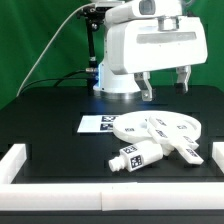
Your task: Assemble round table
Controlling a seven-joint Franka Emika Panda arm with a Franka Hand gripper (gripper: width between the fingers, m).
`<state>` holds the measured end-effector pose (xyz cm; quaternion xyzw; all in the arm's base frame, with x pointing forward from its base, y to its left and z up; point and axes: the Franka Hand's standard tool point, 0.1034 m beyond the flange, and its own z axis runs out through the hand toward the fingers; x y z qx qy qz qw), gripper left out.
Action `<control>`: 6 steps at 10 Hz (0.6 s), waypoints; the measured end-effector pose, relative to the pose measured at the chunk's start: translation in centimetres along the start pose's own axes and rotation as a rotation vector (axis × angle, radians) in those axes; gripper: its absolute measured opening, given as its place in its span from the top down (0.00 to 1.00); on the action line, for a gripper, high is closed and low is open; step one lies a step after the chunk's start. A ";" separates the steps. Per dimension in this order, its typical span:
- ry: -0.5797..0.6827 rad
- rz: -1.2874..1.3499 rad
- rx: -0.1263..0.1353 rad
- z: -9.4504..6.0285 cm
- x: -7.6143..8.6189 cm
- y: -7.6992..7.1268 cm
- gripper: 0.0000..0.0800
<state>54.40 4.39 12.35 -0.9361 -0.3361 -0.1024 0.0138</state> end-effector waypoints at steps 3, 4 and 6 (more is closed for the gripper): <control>0.000 0.000 -0.001 0.0 0.0 0.0 0.19; -0.001 -0.001 0.000 0.1 0.0 0.0 0.19; -0.003 0.004 0.000 0.2 -0.3 0.1 0.19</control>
Offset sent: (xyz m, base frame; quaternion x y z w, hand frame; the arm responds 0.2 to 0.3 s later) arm 0.0000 0.0000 0.0000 0.0000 0.0000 0.0000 1.0000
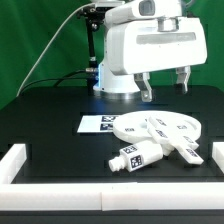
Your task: Assemble round table
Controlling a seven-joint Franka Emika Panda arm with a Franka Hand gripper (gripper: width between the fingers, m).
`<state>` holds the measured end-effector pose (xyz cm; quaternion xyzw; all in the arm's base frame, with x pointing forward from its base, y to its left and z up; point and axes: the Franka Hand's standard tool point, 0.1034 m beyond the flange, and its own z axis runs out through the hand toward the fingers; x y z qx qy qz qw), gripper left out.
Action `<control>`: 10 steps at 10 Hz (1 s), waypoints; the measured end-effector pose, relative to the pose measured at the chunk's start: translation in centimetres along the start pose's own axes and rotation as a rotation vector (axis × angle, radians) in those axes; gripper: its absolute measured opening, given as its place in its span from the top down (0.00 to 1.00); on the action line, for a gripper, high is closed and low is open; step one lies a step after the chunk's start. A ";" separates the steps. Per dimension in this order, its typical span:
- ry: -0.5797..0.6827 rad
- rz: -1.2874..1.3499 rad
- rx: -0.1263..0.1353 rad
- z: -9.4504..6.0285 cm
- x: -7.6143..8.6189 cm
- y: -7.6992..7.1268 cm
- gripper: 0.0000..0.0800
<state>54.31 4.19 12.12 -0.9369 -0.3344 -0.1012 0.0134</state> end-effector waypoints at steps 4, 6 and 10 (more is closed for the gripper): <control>-0.027 0.006 0.006 1.5 -2.3 1.0 0.19; -0.027 0.006 0.006 1.6 -2.3 1.0 0.19; -0.028 0.006 0.007 1.6 -2.4 1.0 0.19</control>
Offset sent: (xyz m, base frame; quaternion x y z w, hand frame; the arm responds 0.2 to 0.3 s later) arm 0.0092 0.0042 -0.0172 0.0416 0.0464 -0.0721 0.9954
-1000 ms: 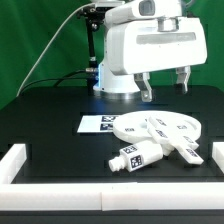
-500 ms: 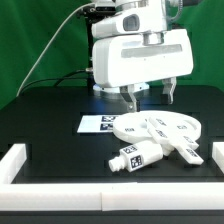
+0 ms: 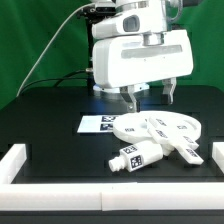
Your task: Assemble round table
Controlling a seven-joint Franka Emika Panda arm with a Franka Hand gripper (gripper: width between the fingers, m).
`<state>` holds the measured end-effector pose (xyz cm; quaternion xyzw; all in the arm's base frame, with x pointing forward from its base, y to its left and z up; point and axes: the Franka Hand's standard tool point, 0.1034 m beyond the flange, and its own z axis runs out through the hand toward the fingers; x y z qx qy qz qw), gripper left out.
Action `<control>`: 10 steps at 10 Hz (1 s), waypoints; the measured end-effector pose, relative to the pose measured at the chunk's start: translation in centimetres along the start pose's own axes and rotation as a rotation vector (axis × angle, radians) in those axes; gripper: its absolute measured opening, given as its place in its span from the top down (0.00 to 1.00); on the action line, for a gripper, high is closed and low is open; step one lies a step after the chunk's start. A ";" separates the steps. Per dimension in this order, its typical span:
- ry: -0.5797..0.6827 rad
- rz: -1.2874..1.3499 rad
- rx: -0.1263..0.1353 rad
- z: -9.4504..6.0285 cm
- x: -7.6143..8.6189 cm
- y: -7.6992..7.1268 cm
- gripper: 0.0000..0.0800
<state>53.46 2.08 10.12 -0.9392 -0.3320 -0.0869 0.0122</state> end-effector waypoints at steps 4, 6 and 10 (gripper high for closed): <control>0.000 0.061 0.001 0.0 -0.1 0.0 0.19; -0.001 0.300 0.002 0.2 -0.4 0.3 0.19; 0.008 0.621 0.026 0.3 -0.7 0.6 0.19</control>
Offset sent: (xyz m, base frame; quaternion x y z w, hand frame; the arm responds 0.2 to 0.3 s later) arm 0.0000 0.0000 0.0000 0.0000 0.0000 0.0650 0.9979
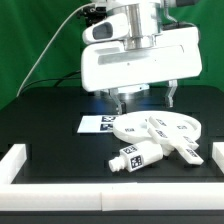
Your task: Assemble round table
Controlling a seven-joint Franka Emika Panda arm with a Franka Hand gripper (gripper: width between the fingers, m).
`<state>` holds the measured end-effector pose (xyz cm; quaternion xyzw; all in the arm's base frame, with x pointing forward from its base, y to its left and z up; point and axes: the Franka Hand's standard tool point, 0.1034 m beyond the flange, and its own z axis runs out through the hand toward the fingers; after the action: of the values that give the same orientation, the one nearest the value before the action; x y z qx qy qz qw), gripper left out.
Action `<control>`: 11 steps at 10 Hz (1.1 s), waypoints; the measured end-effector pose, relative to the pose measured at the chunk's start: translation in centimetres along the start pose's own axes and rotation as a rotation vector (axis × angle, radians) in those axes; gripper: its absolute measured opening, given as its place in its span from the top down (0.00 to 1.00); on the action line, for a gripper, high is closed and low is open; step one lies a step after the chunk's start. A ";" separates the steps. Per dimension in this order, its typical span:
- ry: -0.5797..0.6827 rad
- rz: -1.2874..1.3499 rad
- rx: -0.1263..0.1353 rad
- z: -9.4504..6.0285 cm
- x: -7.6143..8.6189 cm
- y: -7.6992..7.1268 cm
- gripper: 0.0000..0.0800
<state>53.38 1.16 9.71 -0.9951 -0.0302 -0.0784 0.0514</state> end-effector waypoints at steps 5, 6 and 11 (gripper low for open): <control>-0.034 0.611 0.053 1.8 2.3 2.3 0.19; -0.033 0.695 0.067 2.4 1.9 2.9 0.19; -0.050 0.868 0.065 3.6 1.7 3.0 0.19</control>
Offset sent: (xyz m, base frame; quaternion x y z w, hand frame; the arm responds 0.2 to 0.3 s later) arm 0.0423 -0.0230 -0.0126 0.0063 -0.0400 0.3094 0.9501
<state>55.80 -1.32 6.18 -0.9151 0.3872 -0.0245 0.1103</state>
